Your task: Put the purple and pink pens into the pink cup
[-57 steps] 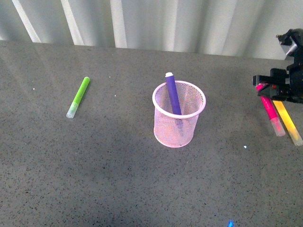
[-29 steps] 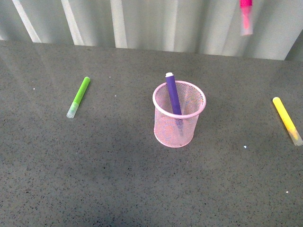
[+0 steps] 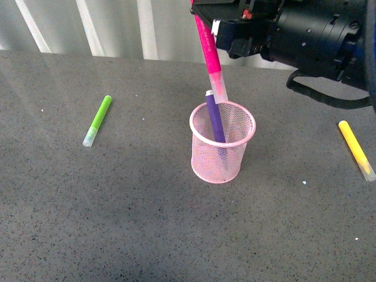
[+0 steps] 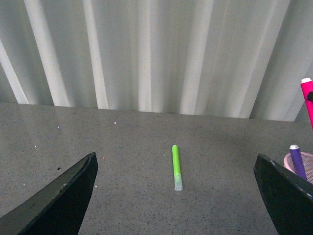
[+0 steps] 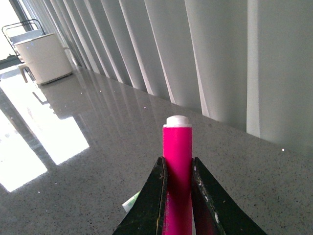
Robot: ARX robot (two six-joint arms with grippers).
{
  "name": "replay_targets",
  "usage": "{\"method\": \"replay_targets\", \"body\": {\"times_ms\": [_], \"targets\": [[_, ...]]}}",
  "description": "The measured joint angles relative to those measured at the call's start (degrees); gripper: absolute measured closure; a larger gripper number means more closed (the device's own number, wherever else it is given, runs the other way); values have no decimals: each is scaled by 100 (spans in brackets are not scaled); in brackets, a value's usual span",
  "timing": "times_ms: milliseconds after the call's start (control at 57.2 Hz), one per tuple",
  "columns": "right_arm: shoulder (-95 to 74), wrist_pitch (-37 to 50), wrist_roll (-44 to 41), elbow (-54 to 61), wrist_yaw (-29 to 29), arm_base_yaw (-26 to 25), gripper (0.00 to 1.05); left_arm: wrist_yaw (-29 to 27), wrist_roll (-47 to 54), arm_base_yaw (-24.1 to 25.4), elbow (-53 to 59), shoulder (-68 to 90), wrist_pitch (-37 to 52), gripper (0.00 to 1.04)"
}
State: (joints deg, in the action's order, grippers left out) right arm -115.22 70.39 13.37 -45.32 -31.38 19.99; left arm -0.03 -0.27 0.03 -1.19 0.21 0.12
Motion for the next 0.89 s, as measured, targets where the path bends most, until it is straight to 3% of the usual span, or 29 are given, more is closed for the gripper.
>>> {"method": "replay_targets", "body": {"times_ms": [665,805,892], "targets": [[-463,295,125,31,-42,-77,96,2,2,0,0,0,0,7],[-463,282,98,101,-90,-153,74,0,0,0,0,0,0,7],[-450,258,101,109,-81,-210,55,0,0,0,0,0,0,7]]}}
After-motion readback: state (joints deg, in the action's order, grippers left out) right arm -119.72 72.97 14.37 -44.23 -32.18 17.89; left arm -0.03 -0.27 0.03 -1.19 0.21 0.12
